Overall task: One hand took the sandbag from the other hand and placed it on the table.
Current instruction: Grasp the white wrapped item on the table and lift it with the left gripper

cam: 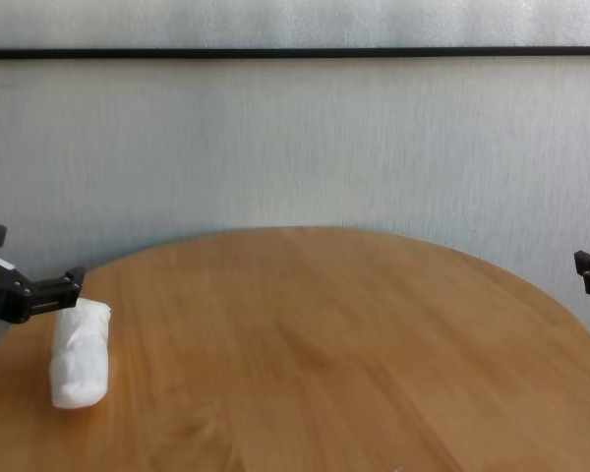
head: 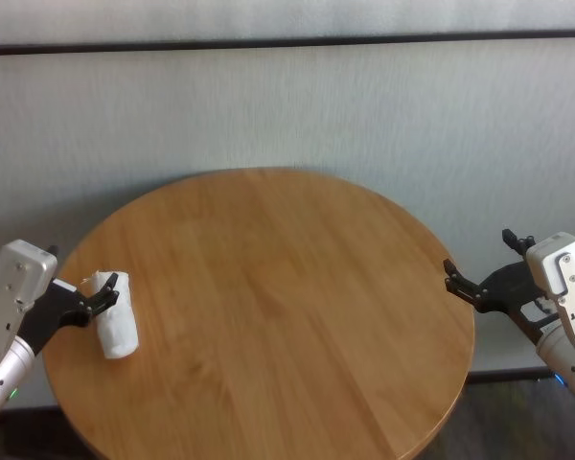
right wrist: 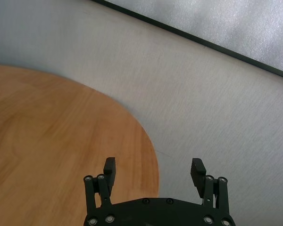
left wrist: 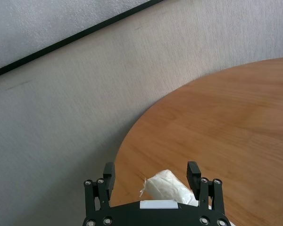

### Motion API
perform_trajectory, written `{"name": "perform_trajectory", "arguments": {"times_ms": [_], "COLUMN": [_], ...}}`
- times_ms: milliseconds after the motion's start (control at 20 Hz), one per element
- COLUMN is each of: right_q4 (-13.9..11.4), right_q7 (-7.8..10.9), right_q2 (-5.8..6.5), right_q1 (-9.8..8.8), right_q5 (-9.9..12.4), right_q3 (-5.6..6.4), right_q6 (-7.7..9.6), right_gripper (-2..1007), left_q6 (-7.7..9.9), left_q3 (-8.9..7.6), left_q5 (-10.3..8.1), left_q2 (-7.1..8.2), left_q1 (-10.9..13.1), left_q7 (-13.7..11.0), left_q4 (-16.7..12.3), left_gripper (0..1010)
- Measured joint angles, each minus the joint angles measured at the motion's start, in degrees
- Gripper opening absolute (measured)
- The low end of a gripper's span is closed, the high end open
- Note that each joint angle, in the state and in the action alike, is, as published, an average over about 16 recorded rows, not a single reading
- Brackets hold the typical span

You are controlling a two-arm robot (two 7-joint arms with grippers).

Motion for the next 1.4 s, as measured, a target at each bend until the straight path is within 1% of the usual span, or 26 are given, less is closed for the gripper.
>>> {"name": "perform_trajectory", "arguments": {"times_ms": [1400], "right_q4": [0.0], "right_q7": [0.0], "right_q2": [0.0], "right_q1": [0.0], "right_q5": [0.0], "right_q3": [0.0], "right_q6": [0.0], "right_gripper": [1005], "left_q6": [0.0], "left_q3": [0.0], "left_q5": [0.0], "left_q2": [0.0], "left_q1": [0.0], "left_q7": [0.0], "left_q4": [0.0], "left_gripper": [1000]}}
